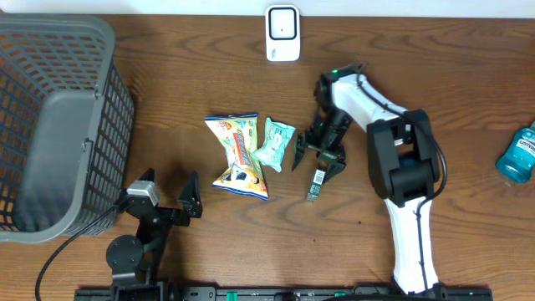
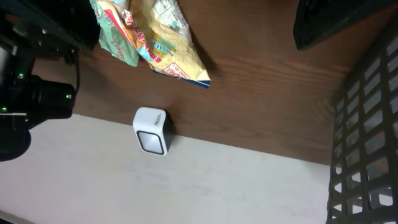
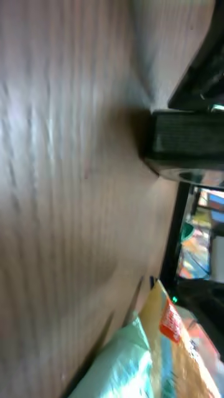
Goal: Scan the item barcode
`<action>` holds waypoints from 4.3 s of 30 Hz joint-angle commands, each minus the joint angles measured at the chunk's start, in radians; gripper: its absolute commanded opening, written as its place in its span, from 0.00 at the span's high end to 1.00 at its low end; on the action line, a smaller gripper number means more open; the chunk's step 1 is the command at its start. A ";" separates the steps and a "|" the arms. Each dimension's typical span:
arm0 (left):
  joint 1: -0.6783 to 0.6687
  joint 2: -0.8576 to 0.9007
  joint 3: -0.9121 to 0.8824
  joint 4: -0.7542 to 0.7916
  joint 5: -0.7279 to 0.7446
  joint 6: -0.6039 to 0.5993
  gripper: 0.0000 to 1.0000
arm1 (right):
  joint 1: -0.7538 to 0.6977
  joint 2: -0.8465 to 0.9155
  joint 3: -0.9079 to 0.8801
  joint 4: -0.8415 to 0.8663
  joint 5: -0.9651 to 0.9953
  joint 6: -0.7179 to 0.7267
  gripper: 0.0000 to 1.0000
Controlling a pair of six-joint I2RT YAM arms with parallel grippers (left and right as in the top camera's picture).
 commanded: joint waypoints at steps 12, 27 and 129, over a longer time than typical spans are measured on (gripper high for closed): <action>-0.003 -0.007 -0.019 -0.032 0.010 0.002 0.02 | 0.010 0.046 -0.029 -0.026 0.106 0.003 0.68; -0.003 -0.007 -0.019 -0.032 0.010 0.002 0.02 | -0.026 0.046 0.196 -0.150 0.216 -0.008 0.91; -0.003 -0.007 -0.019 -0.032 0.010 0.002 0.02 | 0.048 0.048 0.278 0.378 0.710 0.677 0.47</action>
